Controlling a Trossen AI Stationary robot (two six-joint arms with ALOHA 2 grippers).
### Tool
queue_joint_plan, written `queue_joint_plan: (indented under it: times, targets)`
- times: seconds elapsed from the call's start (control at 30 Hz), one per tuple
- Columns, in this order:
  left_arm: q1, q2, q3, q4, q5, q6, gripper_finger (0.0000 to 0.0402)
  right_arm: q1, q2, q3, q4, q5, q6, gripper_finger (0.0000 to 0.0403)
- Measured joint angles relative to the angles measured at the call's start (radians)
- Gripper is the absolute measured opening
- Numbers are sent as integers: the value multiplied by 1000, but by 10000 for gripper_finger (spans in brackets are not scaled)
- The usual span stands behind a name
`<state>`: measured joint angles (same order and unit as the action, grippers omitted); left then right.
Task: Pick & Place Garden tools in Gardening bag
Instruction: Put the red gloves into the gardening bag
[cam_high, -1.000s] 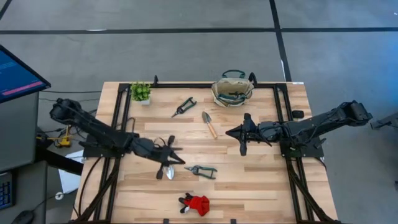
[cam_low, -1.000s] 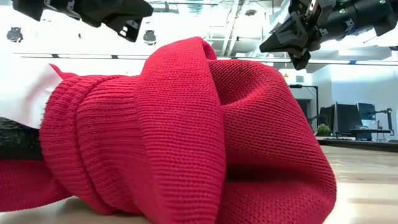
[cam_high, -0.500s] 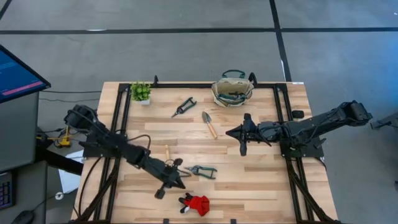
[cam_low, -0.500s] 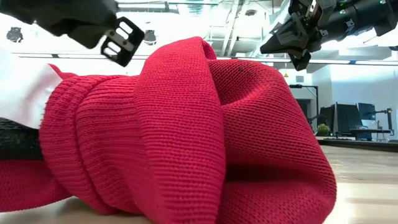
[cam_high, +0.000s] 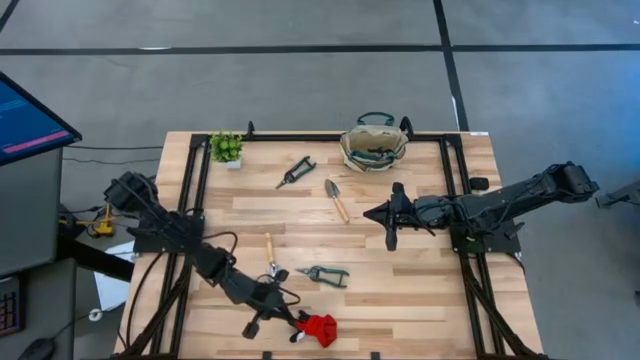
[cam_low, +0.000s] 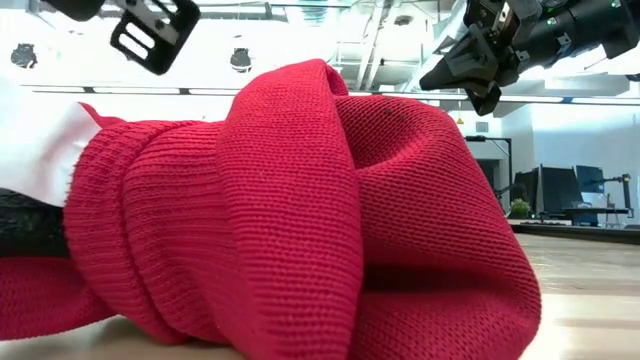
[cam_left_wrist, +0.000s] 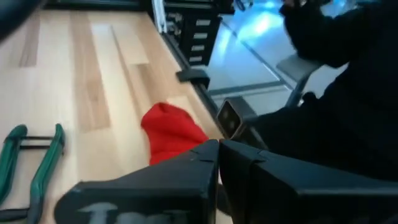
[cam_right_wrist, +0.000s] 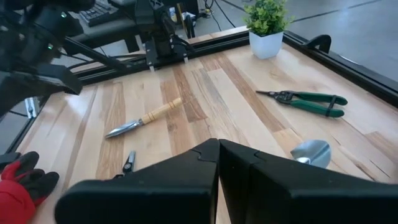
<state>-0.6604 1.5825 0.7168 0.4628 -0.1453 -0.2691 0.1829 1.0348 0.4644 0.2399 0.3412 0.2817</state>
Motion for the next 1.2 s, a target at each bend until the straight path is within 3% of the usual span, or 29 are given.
queue_joint_plan:
  times: [0.2, 0.33, 0.53, 0.97, 1.2]
  targets:
    - [6, 81, 79, -150, -16, -18, 1, 0, 0, 0, 0, 0, 0, 0]
    - [6, 139, 113, -152, -12, -7, 1, 0, 0, 0, -1, 0, 0, 0]
    - [5, 120, 115, -146, -12, -2, 11, 0, 0, 0, -3, 0, -1, 0]
    - [4, 114, 115, -230, 23, -87, 140, 0, 0, 0, -23, 0, 0, 0]
    - [4, 155, 115, -230, 29, -133, 163, 0, 0, 0, -23, -2, 0, 0]
